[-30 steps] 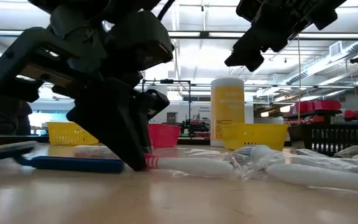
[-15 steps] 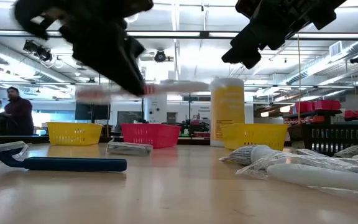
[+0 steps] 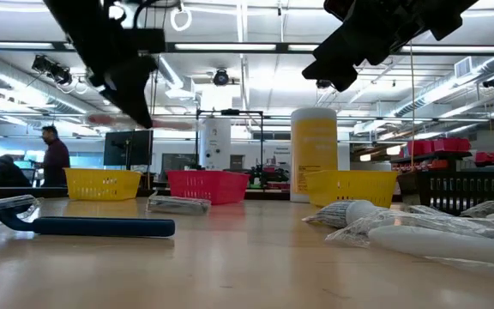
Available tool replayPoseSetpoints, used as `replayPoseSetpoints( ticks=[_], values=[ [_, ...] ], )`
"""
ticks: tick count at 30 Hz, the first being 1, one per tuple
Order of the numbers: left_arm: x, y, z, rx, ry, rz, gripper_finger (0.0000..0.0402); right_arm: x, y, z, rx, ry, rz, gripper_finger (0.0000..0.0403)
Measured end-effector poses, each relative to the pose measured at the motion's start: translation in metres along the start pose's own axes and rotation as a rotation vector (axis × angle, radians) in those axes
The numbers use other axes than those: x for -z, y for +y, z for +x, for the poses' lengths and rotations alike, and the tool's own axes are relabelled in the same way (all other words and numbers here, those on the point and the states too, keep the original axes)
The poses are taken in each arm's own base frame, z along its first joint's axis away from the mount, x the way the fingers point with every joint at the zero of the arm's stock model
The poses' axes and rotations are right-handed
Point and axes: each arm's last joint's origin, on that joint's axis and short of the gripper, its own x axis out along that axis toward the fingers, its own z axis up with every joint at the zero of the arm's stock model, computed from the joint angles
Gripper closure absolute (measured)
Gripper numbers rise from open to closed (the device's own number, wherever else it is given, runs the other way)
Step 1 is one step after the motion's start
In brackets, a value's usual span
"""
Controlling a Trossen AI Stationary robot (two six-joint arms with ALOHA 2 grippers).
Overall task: Pick & Place Travel size toiletries
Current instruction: Put the red toothbrush into the left yellow basket
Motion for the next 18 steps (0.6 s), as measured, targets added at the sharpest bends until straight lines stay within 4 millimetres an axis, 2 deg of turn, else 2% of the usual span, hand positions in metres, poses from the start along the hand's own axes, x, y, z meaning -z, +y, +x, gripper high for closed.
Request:
replayPoseSetpoints(
  ticks=[2,5,11,18],
  values=[
    [0.003,0.017,0.007,-0.097,0.006,-0.138,0.0368,0.000,0.000,0.000,0.000,0.000,0.000,0.0213],
    [0.006,0.042,0.021,-0.230,0.018,-0.227,0.0368,0.000,0.000,0.000,0.000,0.000,0.000,0.0211],
    [0.011,0.080,0.057,-0.401,0.051,-0.264,0.0367,0.000,0.000,0.000,0.000,-0.004,-0.004,0.0214],
    [0.007,0.110,0.096,-0.443,-0.011,-0.276,0.0367,-0.001,0.000,0.000,0.000,-0.008,-0.005,0.0214]
  ],
)
